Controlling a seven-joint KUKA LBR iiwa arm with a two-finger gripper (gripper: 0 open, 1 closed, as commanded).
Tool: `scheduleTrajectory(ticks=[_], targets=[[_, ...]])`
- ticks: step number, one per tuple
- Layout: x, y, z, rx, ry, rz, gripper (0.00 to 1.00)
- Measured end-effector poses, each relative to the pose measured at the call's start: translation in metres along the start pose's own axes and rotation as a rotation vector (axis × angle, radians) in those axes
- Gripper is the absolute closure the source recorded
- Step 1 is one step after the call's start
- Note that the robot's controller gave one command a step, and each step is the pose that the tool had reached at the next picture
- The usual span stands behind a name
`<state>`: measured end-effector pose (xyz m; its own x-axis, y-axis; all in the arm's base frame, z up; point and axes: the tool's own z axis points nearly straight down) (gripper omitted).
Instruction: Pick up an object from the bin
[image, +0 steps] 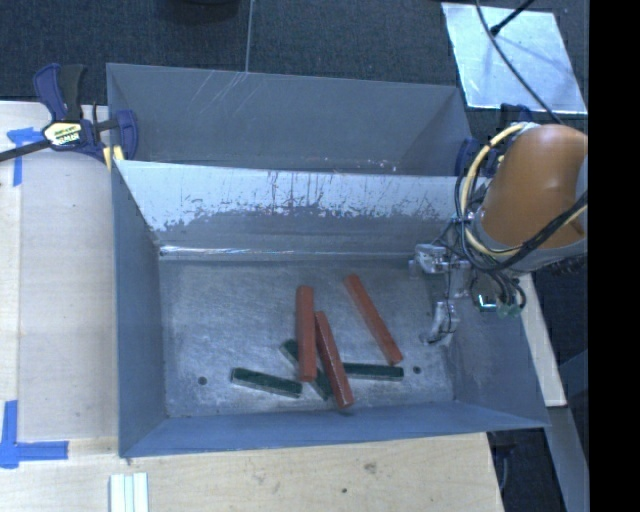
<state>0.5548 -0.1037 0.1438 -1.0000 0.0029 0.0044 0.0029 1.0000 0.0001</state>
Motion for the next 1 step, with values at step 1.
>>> scheduleTrajectory(ticks=[1], targets=[[0.0016, 0.0655, 0.0759, 0.0, -0.01, -0.074, 0.0]])
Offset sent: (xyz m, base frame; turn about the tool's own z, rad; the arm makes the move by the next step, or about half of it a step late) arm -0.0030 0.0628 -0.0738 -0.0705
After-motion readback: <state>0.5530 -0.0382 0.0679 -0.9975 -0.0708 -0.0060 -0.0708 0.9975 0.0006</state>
